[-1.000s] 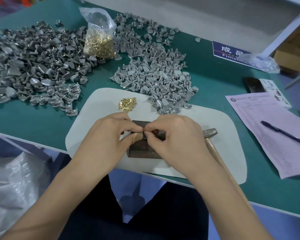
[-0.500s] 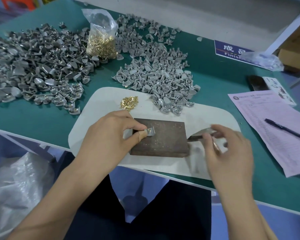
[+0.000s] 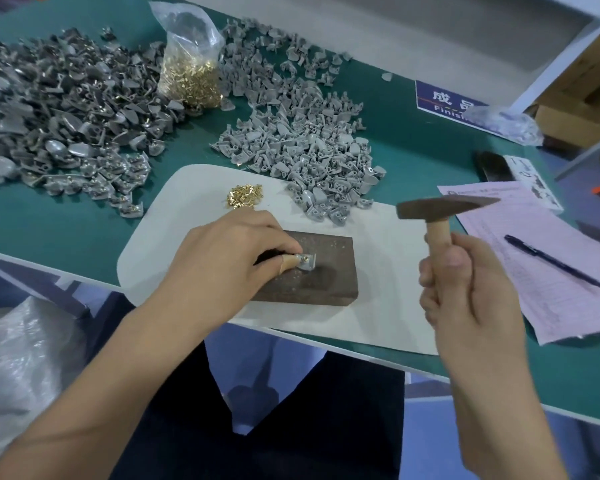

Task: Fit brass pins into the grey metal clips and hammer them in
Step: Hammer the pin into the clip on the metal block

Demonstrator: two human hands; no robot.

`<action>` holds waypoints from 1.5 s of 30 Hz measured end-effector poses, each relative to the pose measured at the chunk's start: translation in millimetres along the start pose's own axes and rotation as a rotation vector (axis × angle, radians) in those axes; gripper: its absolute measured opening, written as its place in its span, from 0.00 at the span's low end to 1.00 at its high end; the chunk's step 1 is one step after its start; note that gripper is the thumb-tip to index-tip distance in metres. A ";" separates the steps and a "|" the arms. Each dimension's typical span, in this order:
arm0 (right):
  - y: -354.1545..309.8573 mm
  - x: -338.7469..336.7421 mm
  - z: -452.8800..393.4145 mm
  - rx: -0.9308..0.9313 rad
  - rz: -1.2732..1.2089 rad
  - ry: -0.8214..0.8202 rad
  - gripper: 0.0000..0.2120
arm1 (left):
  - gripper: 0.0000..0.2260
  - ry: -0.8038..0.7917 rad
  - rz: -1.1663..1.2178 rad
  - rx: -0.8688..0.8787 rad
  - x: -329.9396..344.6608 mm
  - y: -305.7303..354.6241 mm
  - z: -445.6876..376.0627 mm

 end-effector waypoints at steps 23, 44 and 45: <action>-48.7 40.1 2.5 -0.133 0.512 -0.145 0.19 | 0.05 -0.002 -0.021 -0.004 -1.0 -5.0 -8.2; -37.8 45.8 7.7 -0.081 0.541 -0.247 0.23 | 0.03 -0.083 0.139 -0.048 -0.4 -16.2 -15.7; -36.6 42.6 5.2 -0.084 0.574 -0.263 0.21 | 0.03 -0.090 0.137 -0.047 -0.6 -16.3 -16.1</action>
Point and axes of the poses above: each hand's wrist, its own z-axis away from the middle knuckle, its own x-axis out of the palm, y = z × x, the point moved 1 cm from there along -z, towards the middle knuckle, and after that the axes turned 7 degrees about -z, right-handed, at the moved point
